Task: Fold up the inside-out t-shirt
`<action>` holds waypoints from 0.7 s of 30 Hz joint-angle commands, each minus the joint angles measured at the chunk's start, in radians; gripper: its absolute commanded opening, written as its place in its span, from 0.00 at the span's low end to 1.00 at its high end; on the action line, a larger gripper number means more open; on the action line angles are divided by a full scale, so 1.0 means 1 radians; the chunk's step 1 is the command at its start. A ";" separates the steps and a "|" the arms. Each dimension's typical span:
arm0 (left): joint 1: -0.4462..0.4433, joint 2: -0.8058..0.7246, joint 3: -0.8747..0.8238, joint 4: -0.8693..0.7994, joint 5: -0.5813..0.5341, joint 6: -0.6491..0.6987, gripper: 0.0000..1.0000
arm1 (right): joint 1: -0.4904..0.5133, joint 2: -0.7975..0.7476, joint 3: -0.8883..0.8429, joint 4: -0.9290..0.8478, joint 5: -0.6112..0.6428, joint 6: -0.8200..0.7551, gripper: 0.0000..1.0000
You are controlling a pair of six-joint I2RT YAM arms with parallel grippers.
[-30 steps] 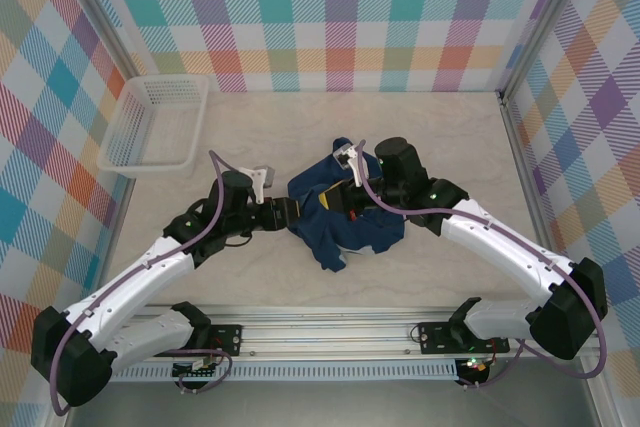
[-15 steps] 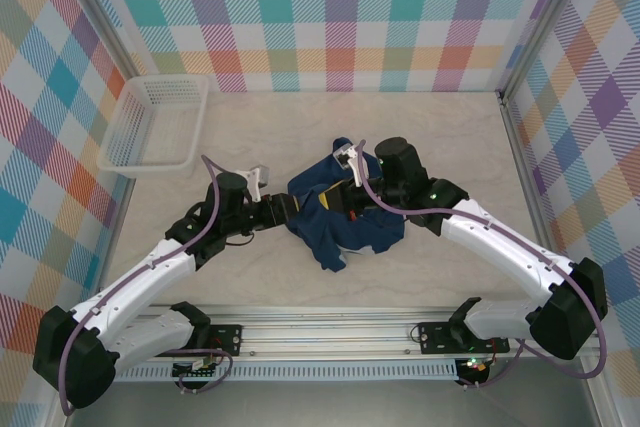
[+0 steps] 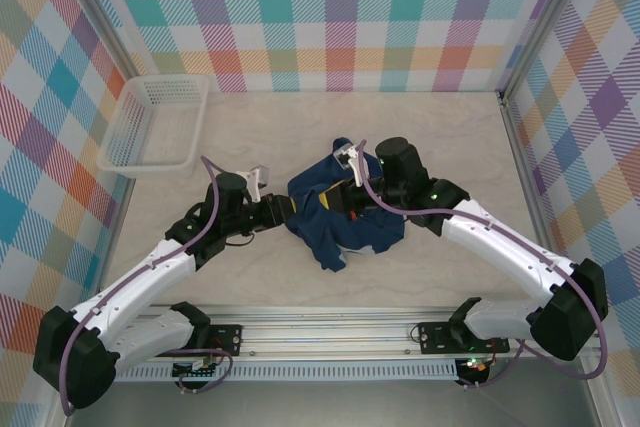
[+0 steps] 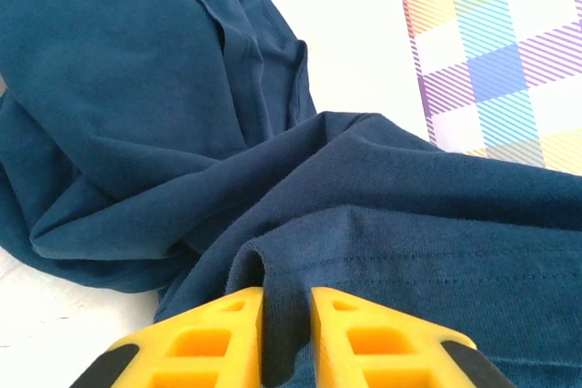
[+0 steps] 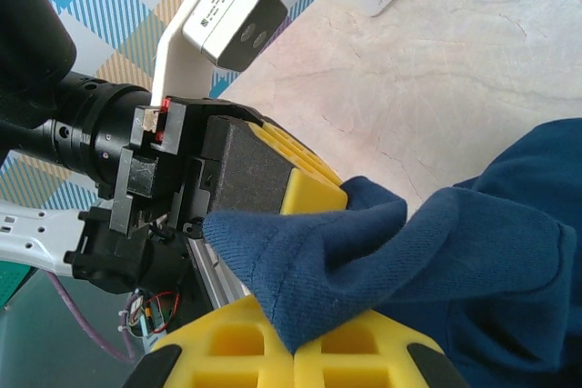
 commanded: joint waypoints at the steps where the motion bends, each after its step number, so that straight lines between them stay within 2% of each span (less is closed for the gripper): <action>1: 0.017 0.002 -0.007 0.016 0.024 0.012 0.22 | -0.007 -0.027 0.006 0.035 -0.017 0.003 0.00; 6: 0.016 0.013 -0.004 0.025 0.035 0.011 0.23 | -0.007 -0.024 0.006 0.039 -0.021 0.004 0.00; 10: 0.016 0.018 -0.003 0.028 0.039 0.012 0.20 | -0.006 -0.022 0.005 0.040 -0.021 0.004 0.00; 13: 0.018 0.013 0.000 0.025 0.040 0.013 0.11 | -0.006 -0.025 0.003 0.033 -0.011 -0.001 0.00; 15: 0.026 -0.011 0.014 -0.005 0.036 0.024 0.01 | -0.008 -0.026 0.001 0.016 0.005 -0.018 0.00; 18: 0.077 -0.105 0.058 -0.077 0.043 0.032 0.00 | -0.029 -0.044 0.009 -0.042 0.055 -0.061 0.00; 21: 0.128 -0.171 0.074 -0.029 0.109 -0.053 0.00 | -0.041 -0.051 0.012 -0.054 0.070 -0.099 0.00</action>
